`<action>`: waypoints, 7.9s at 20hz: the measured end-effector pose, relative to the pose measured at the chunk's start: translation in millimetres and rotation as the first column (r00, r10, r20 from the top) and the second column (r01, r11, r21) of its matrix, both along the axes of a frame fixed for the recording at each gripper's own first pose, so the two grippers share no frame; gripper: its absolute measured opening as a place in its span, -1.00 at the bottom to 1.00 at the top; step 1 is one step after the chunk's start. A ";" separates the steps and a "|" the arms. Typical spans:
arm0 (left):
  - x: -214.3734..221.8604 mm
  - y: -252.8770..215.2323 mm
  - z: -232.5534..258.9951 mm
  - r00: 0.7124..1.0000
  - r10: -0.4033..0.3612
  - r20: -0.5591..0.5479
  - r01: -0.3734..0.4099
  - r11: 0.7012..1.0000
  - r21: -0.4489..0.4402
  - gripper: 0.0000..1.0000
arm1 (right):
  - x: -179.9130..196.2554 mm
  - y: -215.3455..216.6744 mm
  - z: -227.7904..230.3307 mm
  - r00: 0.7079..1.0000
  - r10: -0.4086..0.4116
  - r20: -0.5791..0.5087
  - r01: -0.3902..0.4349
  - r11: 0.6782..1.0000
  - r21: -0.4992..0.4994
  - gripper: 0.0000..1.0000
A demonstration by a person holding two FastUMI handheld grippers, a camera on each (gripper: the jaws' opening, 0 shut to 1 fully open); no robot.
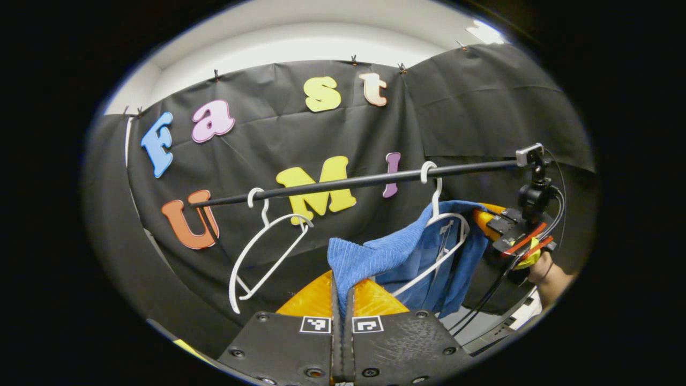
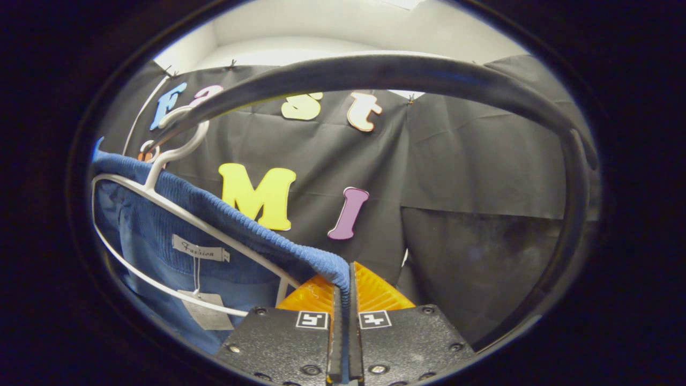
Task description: Grasp the clothes on the hanger with both hands and then place them into the laundry hamper below.
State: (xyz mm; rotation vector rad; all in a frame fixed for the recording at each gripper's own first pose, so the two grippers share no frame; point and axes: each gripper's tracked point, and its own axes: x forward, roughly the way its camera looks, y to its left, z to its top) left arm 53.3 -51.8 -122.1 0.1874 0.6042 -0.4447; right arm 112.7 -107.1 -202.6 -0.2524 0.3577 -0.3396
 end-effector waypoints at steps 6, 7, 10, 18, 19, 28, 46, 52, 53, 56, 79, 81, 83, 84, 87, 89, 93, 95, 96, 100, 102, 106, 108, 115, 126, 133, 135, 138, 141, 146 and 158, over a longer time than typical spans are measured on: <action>7.4 9.8 -2.2 0.991 -0.121 -0.058 0.125 0.989 0.080 -0.99 | 2.4 0.6 0.4 0.999 0.054 -0.003 -0.054 0.998 -0.036 -0.84; 8.1 9.3 -2.7 0.988 -0.137 -0.065 0.142 0.986 0.091 -0.99 | 2.5 -2.8 -0.1 0.999 0.046 -0.001 -0.046 0.998 -0.038 -0.84; 16.0 3.6 -7.0 0.977 -0.205 -0.059 0.210 0.972 0.108 -0.99 | 6.2 -11.6 -4.6 1.000 0.014 0.012 -0.014 1.000 -0.017 -0.84; 27.3 0.8 -7.2 0.900 -0.435 0.019 0.435 0.900 -0.008 -0.94 | 16.4 -17.5 -14.7 0.999 0.032 0.028 -0.030 0.996 -0.081 -0.84; 28.5 3.4 -8.6 0.888 -0.459 0.023 0.460 0.888 -0.030 -0.94 | 15.9 -18.6 -15.6 0.999 0.037 0.021 -0.035 0.996 -0.081 -0.84; 29.9 5.9 -24.6 0.809 -0.587 -0.031 0.513 0.731 -0.450 -0.98 | 14.5 -18.4 -12.6 0.995 0.097 -0.013 -0.096 0.995 0.019 -0.84; 75.0 -9.1 -44.7 0.874 -0.482 0.058 0.187 0.224 -0.956 -0.94 | -3.5 -21.6 -19.0 1.000 0.014 -0.010 -0.012 0.983 0.185 -0.87; 68.4 -10.7 -72.0 0.871 -0.491 0.002 0.153 0.267 -0.951 -0.92 | -7.6 -23.0 -14.4 1.000 0.016 -0.024 -0.010 0.977 0.212 -0.90; 66.0 -10.0 -75.1 0.865 -0.501 -0.005 0.162 0.289 -0.944 -0.99 | -10.2 -23.4 -13.1 1.000 0.016 -0.024 -0.010 0.976 0.216 -0.90; 67.0 -15.7 -95.5 0.847 -0.529 -0.056 0.179 0.382 -0.907 -0.99 | -15.6 -17.8 -12.3 0.999 0.029 -0.027 -0.023 0.976 0.218 -0.92; 43.8 -27.1 -174.7 0.772 -0.617 -0.149 0.396 0.652 -0.646 -0.97 | -11.2 -18.1 16.7 1.000 0.009 0.020 -0.011 0.995 0.103 -0.92; 43.5 -30.4 -180.3 0.770 -0.618 -0.158 0.405 0.665 -0.627 -0.92 | -10.7 -18.4 18.2 1.000 0.009 0.023 -0.012 0.995 0.099 -0.92; 39.5 -33.6 -185.1 0.760 -0.630 -0.160 0.426 0.669 -0.609 -0.98 | -11.4 -19.3 19.0 1.000 0.007 0.026 -0.009 0.995 0.096 -0.92; 38.8 -34.7 -193.3 0.760 -0.627 -0.169 0.435 0.685 -0.585 -0.92 | -11.3 -16.4 17.6 1.000 0.016 0.021 -0.018 0.994 0.106 -0.92; 29.7 -23.9 -249.1 0.755 -0.585 -0.296 0.416 0.776 -0.474 -0.98 | -16.4 -12.9 -11.4 0.999 0.017 -0.049 -0.010 0.990 0.142 -0.92; 24.9 -28.1 -249.0 0.757 -0.576 -0.308 0.371 0.767 -0.523 -0.99 | -21.6 -21.1 -26.0 0.997 -0.012 -0.082 0.025 0.987 0.160 -0.92; 25.0 -30.7 -245.0 0.775 -0.557 -0.300 0.326 0.758 -0.565 -0.99 | -34.2 -20.6 -42.3 0.993 -0.029 -0.111 0.049 0.983 0.175 -0.92; 25.2 -30.0 -246.2 0.787 -0.539 -0.300 0.317 0.770 -0.553 -0.89 | -38.3 -19.9 -44.9 0.993 -0.030 -0.115 0.050 0.984 0.170 -0.91; 24.4 -30.6 -245.0 0.793 -0.530 -0.302 0.306 0.774 -0.554 -0.99 | -40.1 -19.1 -48.1 0.992 -0.035 -0.121 0.057 0.981 0.183 -0.92; 2.1 -26.9 -243.1 0.817 -0.482 -0.316 0.259 0.797 -0.545 -0.99 | -56.1 -12.0 -76.8 0.984 -0.056 -0.167 0.100 0.957 0.272 -0.92; -5.0 -24.8 -245.9 0.827 -0.456 -0.328 0.238 0.813 -0.531 -0.99 | -64.9 -5.8 -85.3 0.979 -0.055 -0.195 0.113 0.948 0.298 -0.92; -16.8 -16.8 -245.5 0.852 -0.387 -0.352 0.165 0.837 -0.522 -0.99 | -86.2 9.3 -111.4 0.970 -0.041 -0.238 0.127 0.925 0.357 -0.92; -23.4 -12.0 -249.2 0.858 -0.349 -0.376 0.121 0.850 -0.513 -0.99 | -97.5 22.1 -129.0 0.962 -0.033 -0.271 0.142 0.907 0.397 -0.92; -58.4 12.0 -250.7 0.871 -0.257 -0.418 0.045 0.890 -0.454 -0.89 | -134.4 76.9 -179.7 0.931 0.046 -0.363 0.156 0.848 0.507 -0.92; -96.7 64.4 -251.3 0.901 -0.036 -0.432 -0.128 0.930 -0.343 -1.00 | -142.2 205.6 -247.1 0.885 0.252 -0.391 0.154 0.634 0.758 -0.92; -111.3 81.8 -253.5 0.905 0.029 -0.423 -0.171 0.938 -0.301 -0.99 | -129.7 294.4 -271.4 0.834 0.377 -0.403 0.186 0.496 0.848 -0.92; -113.2 82.8 -250.3 0.910 0.028 -0.413 -0.163 0.941 -0.295 -0.99 | -127.1 320.2 -272.0 0.813 0.423 -0.400 0.183 0.466 0.866 -0.92; -114.3 90.1 -242.8 0.922 0.036 -0.386 -0.154 0.947 -0.280 -0.99 | -121.1 348.9 -269.4 0.796 0.471 -0.380 0.195 0.394 0.898 -0.92; -108.4 98.8 -226.5 0.934 0.048 -0.354 -0.164 0.939 -0.303 -0.99 | -112.9 368.5 -250.7 0.798 0.506 -0.328 0.171 0.331 0.928 -0.92; -101.1 108.2 -207.5 0.947 0.060 -0.315 -0.178 0.915 -0.362 -0.99 | -95.4 383.9 -230.8 0.820 0.519 -0.241 0.157 0.202 0.967 -0.92; -130.7 117.2 -348.2 0.780 0.199 -0.593 -0.339 0.931 -0.134 -0.84 | -134.1 312.0 -386.6 0.616 0.410 -0.673 0.274 0.689 0.671 -0.37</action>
